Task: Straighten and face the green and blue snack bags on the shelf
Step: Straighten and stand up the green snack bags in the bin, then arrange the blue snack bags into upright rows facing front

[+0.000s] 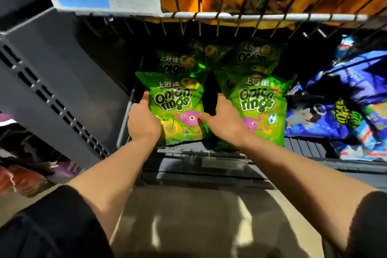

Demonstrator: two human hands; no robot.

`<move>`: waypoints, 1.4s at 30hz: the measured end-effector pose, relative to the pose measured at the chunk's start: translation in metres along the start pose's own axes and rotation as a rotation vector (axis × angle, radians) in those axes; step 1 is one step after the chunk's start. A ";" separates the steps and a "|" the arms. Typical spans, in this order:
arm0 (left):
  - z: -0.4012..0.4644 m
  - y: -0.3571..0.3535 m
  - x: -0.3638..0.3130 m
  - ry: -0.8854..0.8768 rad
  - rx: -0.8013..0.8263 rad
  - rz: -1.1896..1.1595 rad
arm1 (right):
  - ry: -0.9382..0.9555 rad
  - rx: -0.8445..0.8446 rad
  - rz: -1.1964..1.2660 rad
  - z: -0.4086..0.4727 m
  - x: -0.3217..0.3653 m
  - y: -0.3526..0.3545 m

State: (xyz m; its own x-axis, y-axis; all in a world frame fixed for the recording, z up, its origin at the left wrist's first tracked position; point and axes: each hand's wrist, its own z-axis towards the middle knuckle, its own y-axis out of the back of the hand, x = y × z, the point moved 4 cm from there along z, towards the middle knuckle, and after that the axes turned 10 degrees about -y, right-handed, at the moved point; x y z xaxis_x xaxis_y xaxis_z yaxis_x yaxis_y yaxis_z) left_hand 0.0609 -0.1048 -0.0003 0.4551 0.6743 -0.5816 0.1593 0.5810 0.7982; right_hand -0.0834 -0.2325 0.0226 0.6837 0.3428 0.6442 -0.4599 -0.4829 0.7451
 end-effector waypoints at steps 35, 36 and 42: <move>-0.060 -0.140 -0.127 0.015 0.621 -0.880 | -0.247 0.204 0.889 0.031 -0.131 0.071; -0.059 -0.140 -0.125 0.024 0.590 -0.863 | -0.255 0.176 0.869 0.032 -0.131 0.070; -0.059 -0.128 -0.131 0.080 0.367 -0.723 | -0.272 0.087 0.512 0.012 -0.141 0.099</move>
State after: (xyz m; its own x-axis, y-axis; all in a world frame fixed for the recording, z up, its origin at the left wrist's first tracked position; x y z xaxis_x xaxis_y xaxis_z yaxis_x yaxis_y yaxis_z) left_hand -0.0709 -0.2406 -0.0352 0.0682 0.2286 -0.9711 0.6728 0.7082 0.2140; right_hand -0.2190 -0.3383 0.0038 0.5129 -0.1651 0.8424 -0.7296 -0.6010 0.3264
